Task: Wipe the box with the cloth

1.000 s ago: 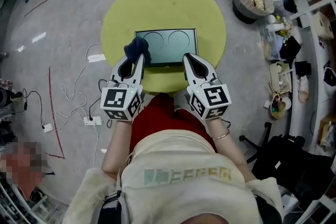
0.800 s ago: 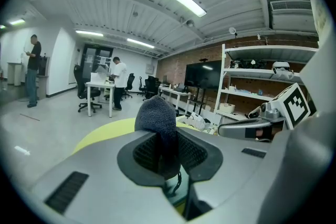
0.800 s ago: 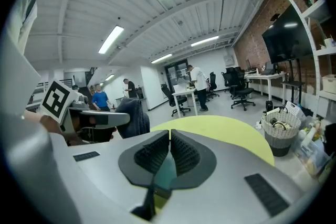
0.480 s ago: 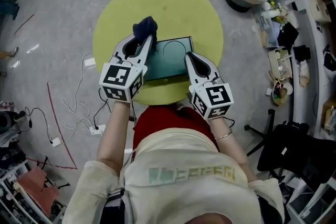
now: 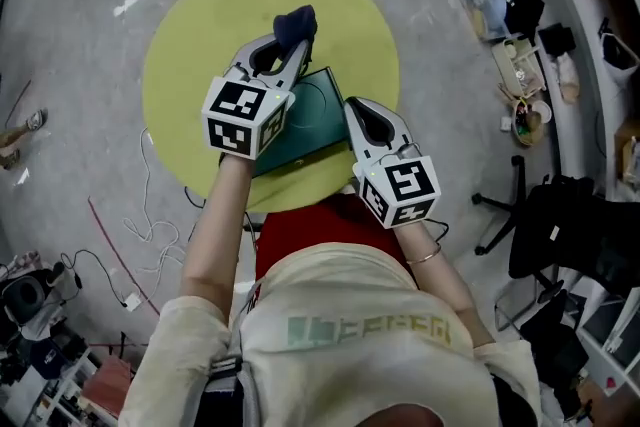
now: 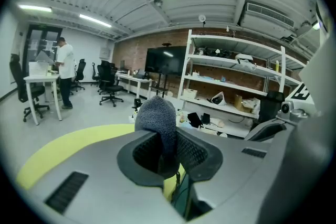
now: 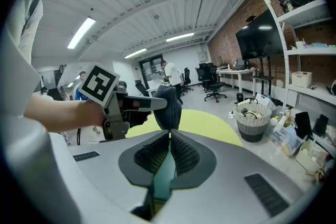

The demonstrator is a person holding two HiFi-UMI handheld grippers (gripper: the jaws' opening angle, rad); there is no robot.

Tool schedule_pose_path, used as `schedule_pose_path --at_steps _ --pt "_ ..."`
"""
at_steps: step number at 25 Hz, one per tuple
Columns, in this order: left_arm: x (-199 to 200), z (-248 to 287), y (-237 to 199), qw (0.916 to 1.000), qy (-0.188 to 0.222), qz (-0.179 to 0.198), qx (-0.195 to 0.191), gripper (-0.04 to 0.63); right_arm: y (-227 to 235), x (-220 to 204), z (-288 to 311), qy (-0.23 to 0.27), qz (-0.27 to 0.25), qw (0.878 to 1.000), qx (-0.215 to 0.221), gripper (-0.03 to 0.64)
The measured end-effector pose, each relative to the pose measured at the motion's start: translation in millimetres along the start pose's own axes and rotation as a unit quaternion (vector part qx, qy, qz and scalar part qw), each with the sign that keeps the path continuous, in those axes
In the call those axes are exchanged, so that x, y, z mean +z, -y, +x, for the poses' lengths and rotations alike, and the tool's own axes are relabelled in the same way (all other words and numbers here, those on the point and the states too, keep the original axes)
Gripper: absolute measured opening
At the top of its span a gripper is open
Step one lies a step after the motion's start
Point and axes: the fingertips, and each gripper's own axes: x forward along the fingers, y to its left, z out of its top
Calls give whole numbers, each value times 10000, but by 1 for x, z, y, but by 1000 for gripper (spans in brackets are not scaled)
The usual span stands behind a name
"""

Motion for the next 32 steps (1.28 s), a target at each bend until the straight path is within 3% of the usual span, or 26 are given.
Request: schedule_pose_path --at_steps 8,16,25,32 --pt "-37 42 26 9970 -611 75 -472 66 13 -14 0 -174 191 9996 -74 38" --pt "-60 35 42 9929 -977 176 -657 66 -1 -28 0 -322 163 9992 174 38" --pt "-74 -8 39 9893 -1322 235 -571 66 -36 -29 4 -397 -64 9978 528 38" --pt "-85 -41 19 9878 -1545 159 -147 66 -56 -26 11 -466 -225 9957 769 38"
